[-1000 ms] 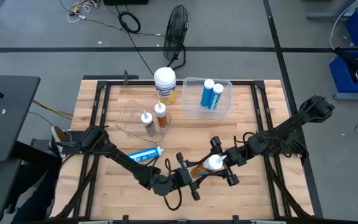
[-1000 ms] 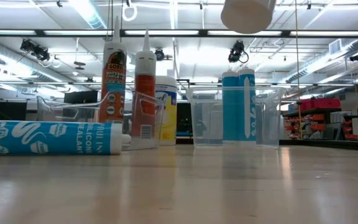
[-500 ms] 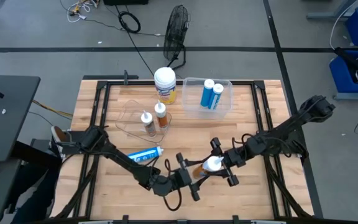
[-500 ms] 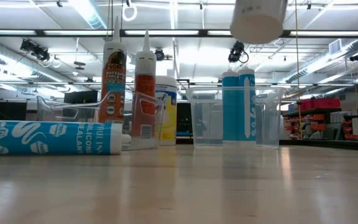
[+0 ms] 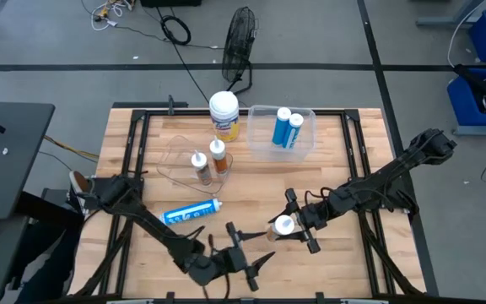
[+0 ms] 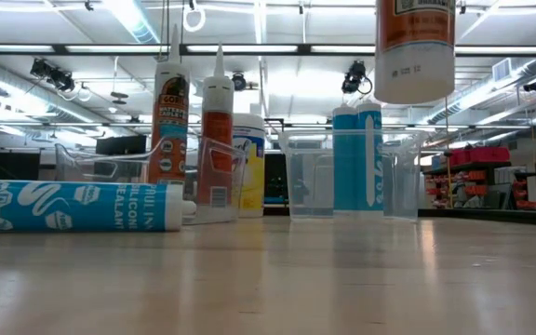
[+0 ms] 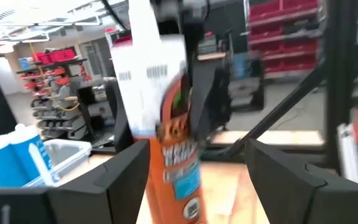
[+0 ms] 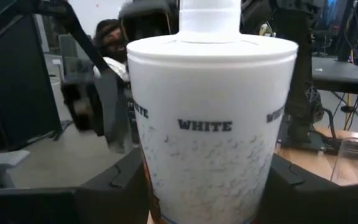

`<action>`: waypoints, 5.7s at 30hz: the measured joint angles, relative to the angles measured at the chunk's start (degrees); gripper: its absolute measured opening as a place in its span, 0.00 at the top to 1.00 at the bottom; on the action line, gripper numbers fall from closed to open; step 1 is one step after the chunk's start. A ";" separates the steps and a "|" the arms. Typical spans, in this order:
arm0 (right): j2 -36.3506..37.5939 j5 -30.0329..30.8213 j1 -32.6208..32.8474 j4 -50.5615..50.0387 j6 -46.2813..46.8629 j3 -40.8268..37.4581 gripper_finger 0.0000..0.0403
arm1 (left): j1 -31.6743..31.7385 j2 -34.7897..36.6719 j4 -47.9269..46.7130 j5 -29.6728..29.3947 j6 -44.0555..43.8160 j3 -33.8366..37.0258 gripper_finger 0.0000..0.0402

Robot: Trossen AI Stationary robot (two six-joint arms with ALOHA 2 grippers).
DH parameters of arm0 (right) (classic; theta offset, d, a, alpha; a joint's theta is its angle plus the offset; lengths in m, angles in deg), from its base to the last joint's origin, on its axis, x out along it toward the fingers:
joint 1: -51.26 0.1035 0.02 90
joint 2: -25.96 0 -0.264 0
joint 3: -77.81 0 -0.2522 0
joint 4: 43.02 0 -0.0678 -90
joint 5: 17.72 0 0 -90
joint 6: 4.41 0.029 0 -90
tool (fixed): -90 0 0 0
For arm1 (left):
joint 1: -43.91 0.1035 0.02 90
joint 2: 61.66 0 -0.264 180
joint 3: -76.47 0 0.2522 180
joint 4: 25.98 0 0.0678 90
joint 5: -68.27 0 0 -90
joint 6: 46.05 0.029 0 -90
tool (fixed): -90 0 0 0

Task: Pick & place silicon tubes, Sealant and Lysol wipes
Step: Put the orange sealant into the left transparent bin

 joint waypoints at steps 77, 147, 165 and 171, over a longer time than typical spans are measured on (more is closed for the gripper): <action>-3.63 4.60 -0.02 -3.95 0.19 1.04 0.35 | 8.84 9.87 -10.95 18.62 -10.23 0.09 0.90; 1.03 4.17 1.27 -28.60 4.03 0.86 0.35 | -7.00 39.34 -32.06 -27.67 2.76 0.94 0.90; 1.03 4.17 -1.17 -28.47 4.86 0.86 0.35 | -5.68 58.20 -31.94 -26.79 21.83 0.94 0.90; 1.03 4.16 -2.57 -27.63 4.71 0.86 0.35 | -3.94 63.14 -32.07 -17.97 24.53 0.94 0.90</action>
